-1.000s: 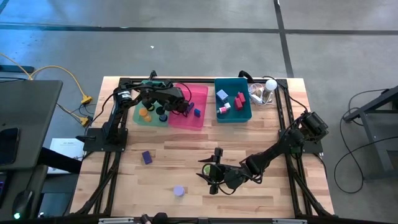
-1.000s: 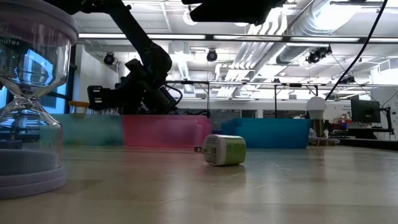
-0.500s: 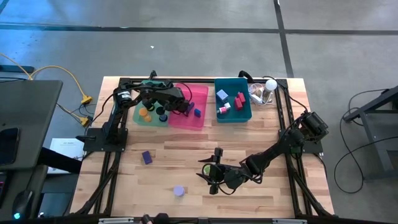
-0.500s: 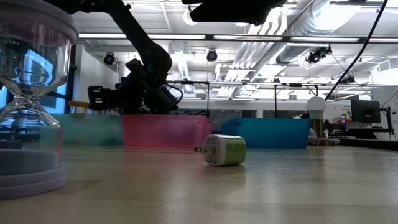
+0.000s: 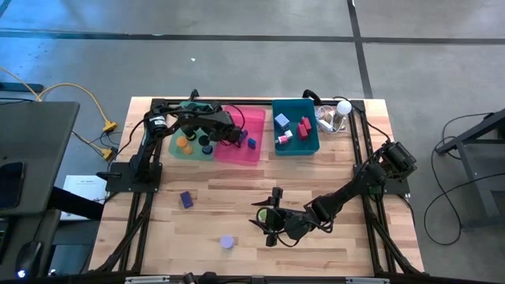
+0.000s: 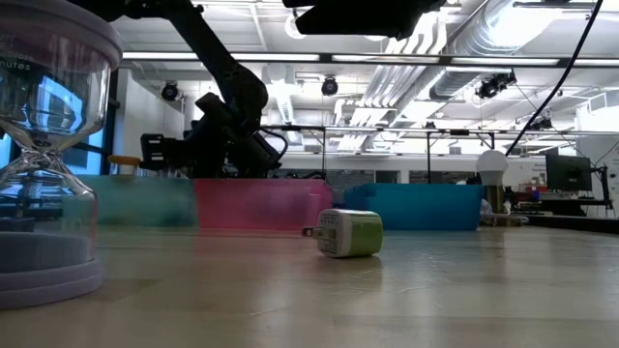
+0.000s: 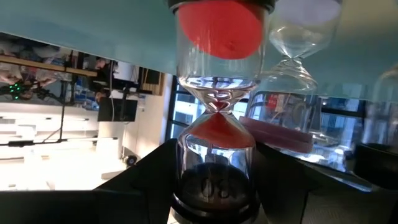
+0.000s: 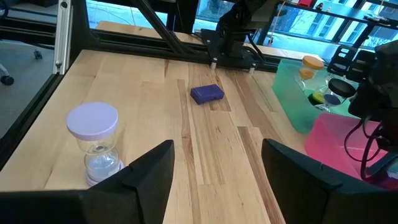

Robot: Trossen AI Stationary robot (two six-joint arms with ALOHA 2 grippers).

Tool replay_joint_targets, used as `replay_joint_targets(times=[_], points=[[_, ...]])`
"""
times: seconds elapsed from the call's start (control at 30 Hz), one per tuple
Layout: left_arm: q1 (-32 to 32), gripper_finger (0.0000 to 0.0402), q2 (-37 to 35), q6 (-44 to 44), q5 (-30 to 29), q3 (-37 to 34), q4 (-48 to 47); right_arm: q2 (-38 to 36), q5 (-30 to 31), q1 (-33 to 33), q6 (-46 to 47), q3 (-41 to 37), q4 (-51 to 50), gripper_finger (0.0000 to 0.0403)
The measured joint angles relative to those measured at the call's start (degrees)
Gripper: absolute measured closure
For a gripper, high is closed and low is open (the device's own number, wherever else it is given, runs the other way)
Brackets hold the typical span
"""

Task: Pick & Place Office items
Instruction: Put the red hourglass into the green bin

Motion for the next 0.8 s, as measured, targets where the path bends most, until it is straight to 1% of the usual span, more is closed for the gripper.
replay_joint_targets(times=[0.2,0.47,0.63,0.8], points=[[-0.3,0.0211,0.0,-0.2,0.1,0.0,-0.2,0.0,0.0,0.0,0.0,0.0,-0.2,0.0172],[0.2,0.0211,0.3,-2.6,0.8,0.0,-4.1,0.0,0.0,0.0,0.0,0.0,-0.3,0.0172],[0.3,0.0211,0.3,-3.0,0.8,0.0,-4.3,0.0,0.0,0.0,0.0,0.0,-0.3,0.0172],[0.3,0.0194,0.2,-3.2,0.6,0.0,-4.3,0.0,0.0,0.0,0.0,0.0,-0.3,0.0172]])
